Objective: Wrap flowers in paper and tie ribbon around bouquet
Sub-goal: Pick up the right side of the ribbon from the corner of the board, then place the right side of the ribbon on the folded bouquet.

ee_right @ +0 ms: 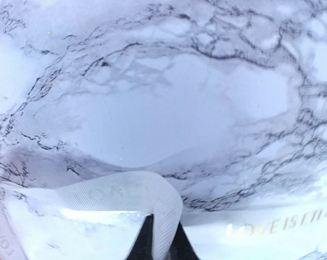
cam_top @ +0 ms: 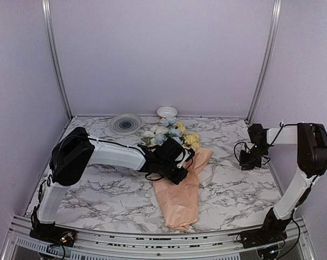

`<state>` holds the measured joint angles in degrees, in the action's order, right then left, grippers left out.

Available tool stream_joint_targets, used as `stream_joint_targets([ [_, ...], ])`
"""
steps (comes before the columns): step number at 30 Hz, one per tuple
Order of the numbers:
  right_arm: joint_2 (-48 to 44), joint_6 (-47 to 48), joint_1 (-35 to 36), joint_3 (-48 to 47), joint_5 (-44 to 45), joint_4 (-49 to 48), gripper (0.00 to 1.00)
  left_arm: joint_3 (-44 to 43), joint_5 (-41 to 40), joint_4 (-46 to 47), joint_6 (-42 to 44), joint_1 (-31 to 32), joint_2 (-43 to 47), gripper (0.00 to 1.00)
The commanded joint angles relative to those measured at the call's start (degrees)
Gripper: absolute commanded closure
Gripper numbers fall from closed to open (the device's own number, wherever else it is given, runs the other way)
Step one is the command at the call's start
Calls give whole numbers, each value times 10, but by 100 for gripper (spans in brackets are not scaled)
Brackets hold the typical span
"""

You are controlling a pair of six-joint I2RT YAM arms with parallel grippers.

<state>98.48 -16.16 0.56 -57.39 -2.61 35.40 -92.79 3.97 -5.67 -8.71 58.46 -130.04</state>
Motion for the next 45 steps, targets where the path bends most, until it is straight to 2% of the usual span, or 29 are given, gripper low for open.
stream_joint_targets([
  [1,-9,-2,-3,24,-21,-1,100,20,-14,-39,11,1,10,100],
  [7,-95,-2,-4,-78,42,28,100,26,-22,-39,18,1,14,100],
  [10,-162,5,0,-149,39,42,100,27,-24,-38,17,1,14,100],
  [13,-230,20,11,-221,13,43,100,26,-23,-38,17,1,13,100],
  [18,-336,39,34,-273,-110,-2,100,26,-23,-38,18,-1,8,100],
  [21,-385,19,55,-233,-233,-69,100,26,-23,-38,18,-3,8,100],
  [23,-411,-15,84,-165,-306,-145,100,27,-21,-38,19,-5,10,100],
  [27,-440,-119,190,7,-418,-376,100,35,-9,-34,18,-15,16,100],
  [29,-428,-124,281,68,-419,-477,100,42,2,-29,19,-21,22,100],
  [31,-391,-102,377,92,-416,-522,100,53,19,-18,19,-29,30,100],
  [36,-242,-14,556,38,-405,-464,100,69,56,1,24,-43,40,100],
  [38,-192,7,599,13,-408,-446,100,70,70,6,23,-45,39,100],
  [41,-132,22,621,-12,-380,-428,100,74,85,14,25,-47,37,100],
  [45,-83,59,626,-45,-287,-395,100,76,95,19,33,-47,39,100],
])
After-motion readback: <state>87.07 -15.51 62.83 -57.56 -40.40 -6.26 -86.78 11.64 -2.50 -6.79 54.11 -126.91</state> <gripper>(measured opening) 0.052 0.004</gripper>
